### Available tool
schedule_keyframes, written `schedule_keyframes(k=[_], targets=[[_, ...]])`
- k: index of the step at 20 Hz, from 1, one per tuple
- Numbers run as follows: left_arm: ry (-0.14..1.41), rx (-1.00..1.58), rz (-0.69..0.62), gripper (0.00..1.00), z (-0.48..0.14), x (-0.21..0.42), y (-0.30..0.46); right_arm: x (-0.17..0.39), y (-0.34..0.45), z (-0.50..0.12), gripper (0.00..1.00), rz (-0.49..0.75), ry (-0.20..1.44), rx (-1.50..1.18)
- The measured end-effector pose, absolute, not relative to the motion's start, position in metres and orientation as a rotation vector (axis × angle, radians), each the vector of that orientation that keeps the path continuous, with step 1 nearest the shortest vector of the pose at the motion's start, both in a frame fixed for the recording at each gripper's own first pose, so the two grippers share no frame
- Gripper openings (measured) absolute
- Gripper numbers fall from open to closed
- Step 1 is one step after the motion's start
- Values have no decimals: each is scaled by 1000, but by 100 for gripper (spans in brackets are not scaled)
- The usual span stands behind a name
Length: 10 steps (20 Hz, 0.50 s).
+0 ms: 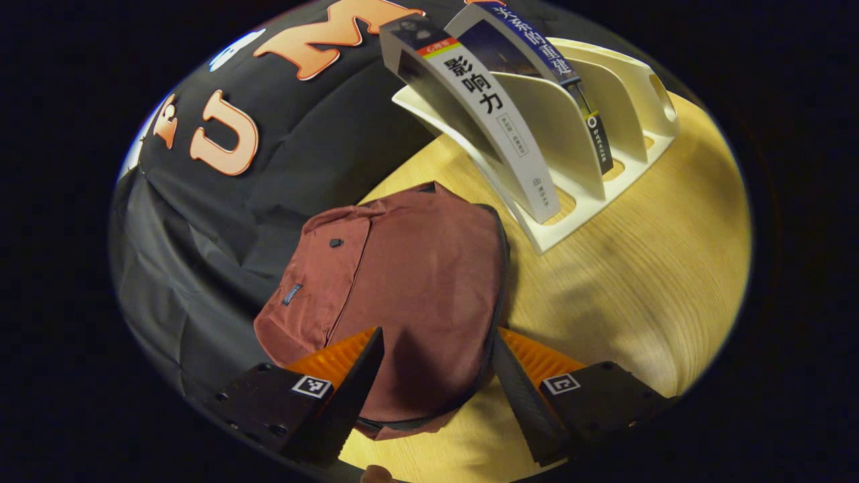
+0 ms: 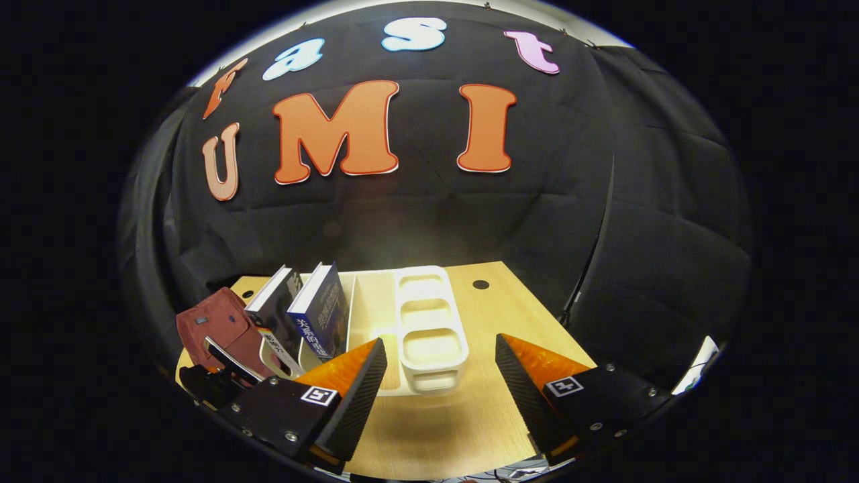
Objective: Open the schoolbag, grab two books from the bookshelf and put them into the schoolbag.
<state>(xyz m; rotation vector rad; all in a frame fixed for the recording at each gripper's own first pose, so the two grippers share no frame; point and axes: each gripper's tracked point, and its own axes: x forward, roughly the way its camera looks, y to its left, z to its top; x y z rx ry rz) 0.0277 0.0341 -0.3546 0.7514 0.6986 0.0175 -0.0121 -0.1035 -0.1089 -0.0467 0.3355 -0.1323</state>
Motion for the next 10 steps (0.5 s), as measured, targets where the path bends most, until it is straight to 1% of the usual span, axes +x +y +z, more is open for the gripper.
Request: schedule_keyframes(k=[3,6,7,8,9,10], targets=[[739,750,-5,98,-356,26,33,-9,-100,-108,97,-117,329,-26],[753,723,-23,77,-356,23,27,-9,-100,-105,96,-111,325,-19],[757,729,-20,46,-356,25,26,-8,-101,-103,96,-111,320,-20],[771,734,-19,51,-357,21,27,-8,-102,-101,96,-109,316,-20],[778,736,-15,47,-358,21,26,-8,-103,-99,96,-107,312,-18],[787,741,-24,40,-359,22,24,-9,-103,-98,97,-105,309,-13]])
